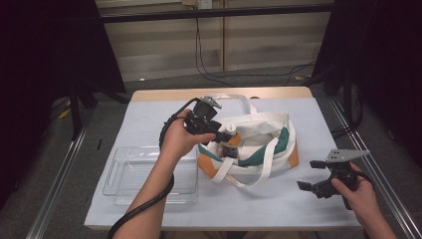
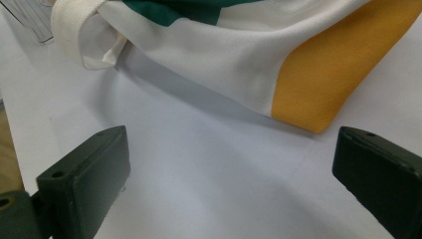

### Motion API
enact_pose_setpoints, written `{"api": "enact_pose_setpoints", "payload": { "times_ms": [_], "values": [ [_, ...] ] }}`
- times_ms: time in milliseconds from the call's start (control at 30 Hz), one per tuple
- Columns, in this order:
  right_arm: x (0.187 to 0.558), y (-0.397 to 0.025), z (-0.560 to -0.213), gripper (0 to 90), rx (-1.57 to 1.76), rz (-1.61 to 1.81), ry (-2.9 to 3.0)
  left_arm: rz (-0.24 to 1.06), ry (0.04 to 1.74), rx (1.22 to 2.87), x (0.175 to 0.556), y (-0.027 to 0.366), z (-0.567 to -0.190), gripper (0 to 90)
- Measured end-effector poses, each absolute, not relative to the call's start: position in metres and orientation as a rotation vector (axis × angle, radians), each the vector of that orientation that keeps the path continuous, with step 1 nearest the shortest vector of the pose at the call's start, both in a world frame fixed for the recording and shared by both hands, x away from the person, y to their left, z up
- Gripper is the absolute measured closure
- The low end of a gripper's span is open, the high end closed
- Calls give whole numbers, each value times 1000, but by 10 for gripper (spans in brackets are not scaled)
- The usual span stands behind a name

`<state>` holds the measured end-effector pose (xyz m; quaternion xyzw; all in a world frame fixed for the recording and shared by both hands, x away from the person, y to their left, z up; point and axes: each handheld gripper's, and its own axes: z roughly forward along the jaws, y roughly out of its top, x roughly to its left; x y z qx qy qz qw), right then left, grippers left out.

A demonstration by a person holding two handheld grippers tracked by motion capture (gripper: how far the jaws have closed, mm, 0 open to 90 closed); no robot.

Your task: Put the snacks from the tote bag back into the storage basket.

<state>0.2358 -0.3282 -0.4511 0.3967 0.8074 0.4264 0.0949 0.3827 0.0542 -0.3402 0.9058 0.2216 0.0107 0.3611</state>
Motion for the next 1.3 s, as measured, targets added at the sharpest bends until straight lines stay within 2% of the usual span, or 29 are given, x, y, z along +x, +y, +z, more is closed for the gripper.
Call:
{"api": "enact_pose_setpoints", "payload": {
  "times_ms": [200,1300],
  "values": [
    [236,-328,-451,14,1175,1265,2394,25,551,2354,385,51,-338,449],
    [236,-328,-450,14,1166,1270,2393,32,537,2415,389,34,-338,515]
  ]
}}
